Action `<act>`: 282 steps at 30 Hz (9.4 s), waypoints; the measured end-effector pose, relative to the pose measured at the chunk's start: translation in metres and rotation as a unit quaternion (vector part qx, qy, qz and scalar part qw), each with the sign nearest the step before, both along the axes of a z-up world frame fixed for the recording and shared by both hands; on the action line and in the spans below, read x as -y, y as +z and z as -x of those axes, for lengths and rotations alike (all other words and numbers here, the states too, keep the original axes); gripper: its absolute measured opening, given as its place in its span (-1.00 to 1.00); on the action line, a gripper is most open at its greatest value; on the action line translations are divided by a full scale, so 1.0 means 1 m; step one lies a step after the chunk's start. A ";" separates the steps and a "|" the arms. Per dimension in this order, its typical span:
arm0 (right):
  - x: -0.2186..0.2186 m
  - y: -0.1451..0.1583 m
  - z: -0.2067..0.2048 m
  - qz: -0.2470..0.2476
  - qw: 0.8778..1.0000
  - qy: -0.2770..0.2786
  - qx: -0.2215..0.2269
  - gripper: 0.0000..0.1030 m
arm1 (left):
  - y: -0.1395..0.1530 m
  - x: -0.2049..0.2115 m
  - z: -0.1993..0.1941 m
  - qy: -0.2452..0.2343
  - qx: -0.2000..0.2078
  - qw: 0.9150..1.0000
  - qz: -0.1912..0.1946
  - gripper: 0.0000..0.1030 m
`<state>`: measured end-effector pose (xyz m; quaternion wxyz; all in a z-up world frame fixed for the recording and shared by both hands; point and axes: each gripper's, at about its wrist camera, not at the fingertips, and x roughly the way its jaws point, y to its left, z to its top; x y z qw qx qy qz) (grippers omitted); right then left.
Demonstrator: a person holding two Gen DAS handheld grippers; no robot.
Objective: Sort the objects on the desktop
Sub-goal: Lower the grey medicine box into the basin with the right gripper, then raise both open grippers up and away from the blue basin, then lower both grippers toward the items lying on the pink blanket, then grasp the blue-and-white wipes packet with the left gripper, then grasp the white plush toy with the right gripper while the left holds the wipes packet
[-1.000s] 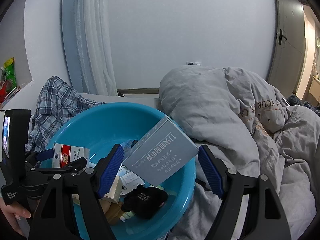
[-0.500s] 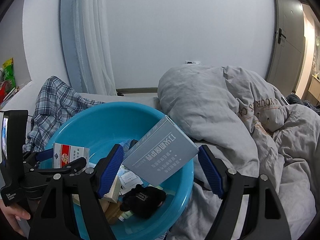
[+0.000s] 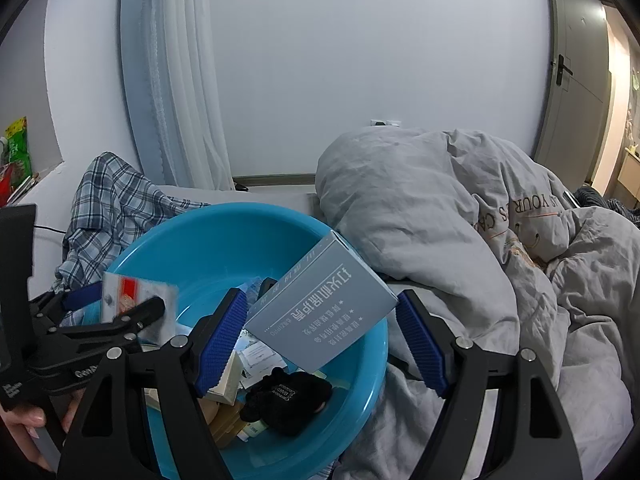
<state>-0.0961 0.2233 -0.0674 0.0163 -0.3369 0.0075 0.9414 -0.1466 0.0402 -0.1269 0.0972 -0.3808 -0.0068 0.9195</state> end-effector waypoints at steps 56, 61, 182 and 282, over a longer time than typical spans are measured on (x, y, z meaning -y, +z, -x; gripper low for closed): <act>0.018 -0.069 0.027 -0.009 0.991 0.038 0.130 0.48 | 0.030 0.010 -0.016 0.021 -0.074 0.997 0.015 1.00; 0.018 -0.059 0.024 -0.014 0.993 0.033 0.110 0.49 | 0.035 0.011 -0.018 0.022 -0.080 0.996 0.015 1.00; 0.016 0.023 -0.175 0.048 0.995 0.004 0.091 0.98 | 0.028 0.003 -0.217 -0.066 0.088 0.994 0.000 1.00; 0.041 -0.105 -0.114 0.069 0.962 0.060 0.257 -0.49 | -0.060 -0.003 -0.165 -0.053 0.192 0.980 0.029 0.69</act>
